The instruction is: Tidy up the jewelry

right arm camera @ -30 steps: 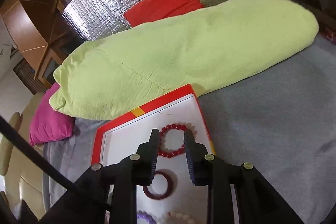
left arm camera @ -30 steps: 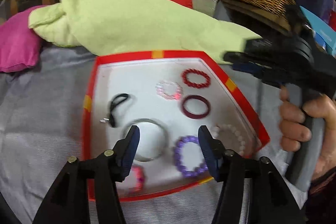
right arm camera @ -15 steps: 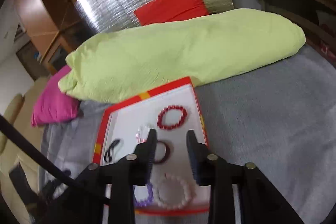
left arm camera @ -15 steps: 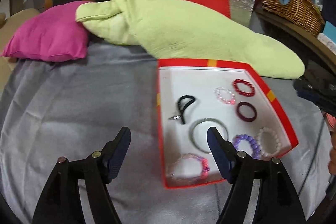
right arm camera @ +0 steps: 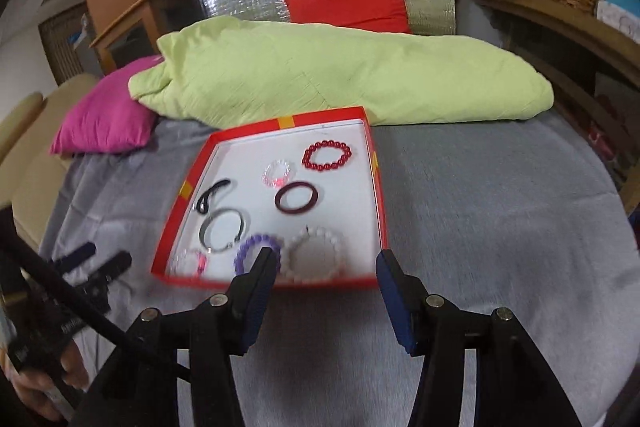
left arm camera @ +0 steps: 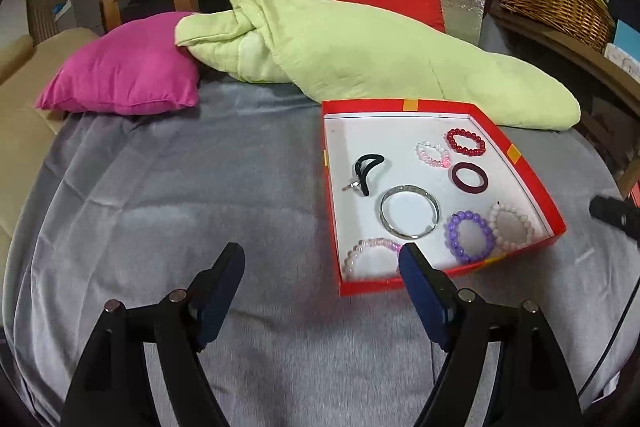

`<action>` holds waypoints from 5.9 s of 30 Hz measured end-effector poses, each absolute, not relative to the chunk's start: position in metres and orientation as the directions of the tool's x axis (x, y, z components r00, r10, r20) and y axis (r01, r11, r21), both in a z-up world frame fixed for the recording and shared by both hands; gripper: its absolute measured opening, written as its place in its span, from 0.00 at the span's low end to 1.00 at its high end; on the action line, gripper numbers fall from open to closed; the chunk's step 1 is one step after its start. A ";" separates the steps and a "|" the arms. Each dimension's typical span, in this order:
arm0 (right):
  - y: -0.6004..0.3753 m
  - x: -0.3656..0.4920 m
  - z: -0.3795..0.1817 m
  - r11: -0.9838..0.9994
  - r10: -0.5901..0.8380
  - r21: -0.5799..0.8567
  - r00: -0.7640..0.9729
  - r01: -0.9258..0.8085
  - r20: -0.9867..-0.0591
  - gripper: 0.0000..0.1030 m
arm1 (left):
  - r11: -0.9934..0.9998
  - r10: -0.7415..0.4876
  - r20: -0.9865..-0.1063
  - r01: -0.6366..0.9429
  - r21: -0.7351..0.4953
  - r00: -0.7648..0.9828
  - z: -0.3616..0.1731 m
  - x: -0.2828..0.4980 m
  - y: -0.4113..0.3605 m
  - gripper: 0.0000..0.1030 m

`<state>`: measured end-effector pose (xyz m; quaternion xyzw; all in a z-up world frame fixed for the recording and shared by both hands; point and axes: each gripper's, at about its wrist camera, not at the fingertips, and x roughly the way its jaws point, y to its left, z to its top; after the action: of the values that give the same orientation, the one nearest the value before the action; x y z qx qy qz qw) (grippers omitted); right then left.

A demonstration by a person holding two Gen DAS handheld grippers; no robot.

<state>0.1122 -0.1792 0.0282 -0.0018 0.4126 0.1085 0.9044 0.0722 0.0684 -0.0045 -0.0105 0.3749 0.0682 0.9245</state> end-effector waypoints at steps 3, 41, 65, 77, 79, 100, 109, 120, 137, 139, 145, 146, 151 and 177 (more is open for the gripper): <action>-0.173 0.095 0.028 0.976 0.174 0.046 0.643 -0.211 -0.746 0.57 | 0.985 0.160 -0.677 -0.156 0.068 0.718 -0.001 0.063 0.063 0.78; -0.165 0.060 0.036 0.987 0.069 -0.060 0.736 -0.147 -0.674 0.64 | 0.963 0.269 -0.626 -0.226 0.149 0.732 0.020 0.032 0.047 0.78; -0.166 0.061 0.033 0.986 0.074 -0.061 0.724 -0.158 -0.686 0.64 | 0.970 0.243 -0.605 -0.186 0.157 0.758 0.027 0.030 0.032 0.78; -0.161 0.061 0.033 0.985 0.084 -0.053 0.721 -0.165 -0.688 0.64 | 0.968 0.251 -0.597 -0.194 0.159 0.762 0.030 0.028 0.035 0.78; -0.160 0.060 0.033 0.985 0.084 -0.055 0.723 -0.166 -0.686 0.64 | 0.968 0.251 -0.596 -0.194 0.160 0.762 0.030 0.028 0.035 0.78; -0.150 0.058 0.033 0.982 0.102 -0.046 0.725 -0.181 -0.681 0.64 | 0.965 0.263 -0.589 -0.206 0.164 0.764 0.032 0.026 0.038 0.78; -0.148 0.058 0.034 0.982 0.106 -0.046 0.727 -0.185 -0.678 0.64 | 0.965 0.262 -0.591 -0.204 0.163 0.763 0.032 0.025 0.038 0.78; -0.146 0.057 0.034 0.982 0.107 -0.044 0.728 -0.186 -0.677 0.64 | 0.965 0.261 -0.590 -0.205 0.162 0.764 0.033 0.024 0.039 0.78; -0.141 0.056 0.036 0.982 0.120 -0.030 0.734 -0.187 -0.668 0.64 | 0.963 0.268 -0.590 -0.211 0.165 0.762 0.033 0.024 0.041 0.78; -0.139 0.055 0.036 0.981 0.121 -0.031 0.734 -0.189 -0.669 0.64 | 0.963 0.269 -0.589 -0.213 0.164 0.762 0.033 0.024 0.041 0.78; -0.136 0.055 0.035 0.980 0.123 -0.032 0.732 -0.194 -0.670 0.64 | 0.962 0.272 -0.590 -0.218 0.163 0.761 0.033 0.021 0.047 0.78; -0.135 0.055 0.035 0.980 0.124 -0.031 0.732 -0.194 -0.670 0.64 | 0.962 0.274 -0.589 -0.220 0.163 0.760 0.033 0.021 0.047 0.78; -0.133 0.055 0.034 0.980 0.123 -0.034 0.734 -0.195 -0.668 0.64 | 0.961 0.276 -0.588 -0.224 0.161 0.760 0.033 0.019 0.050 0.78; -0.138 0.058 0.035 0.982 0.119 -0.030 0.736 -0.186 -0.666 0.64 | 0.961 0.278 -0.593 -0.221 0.168 0.756 0.032 0.020 0.048 0.78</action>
<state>0.0577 -0.1379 0.0350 -0.0471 0.3539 0.0821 0.9305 0.0201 0.0485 0.0323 0.0438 0.3227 0.1332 0.9361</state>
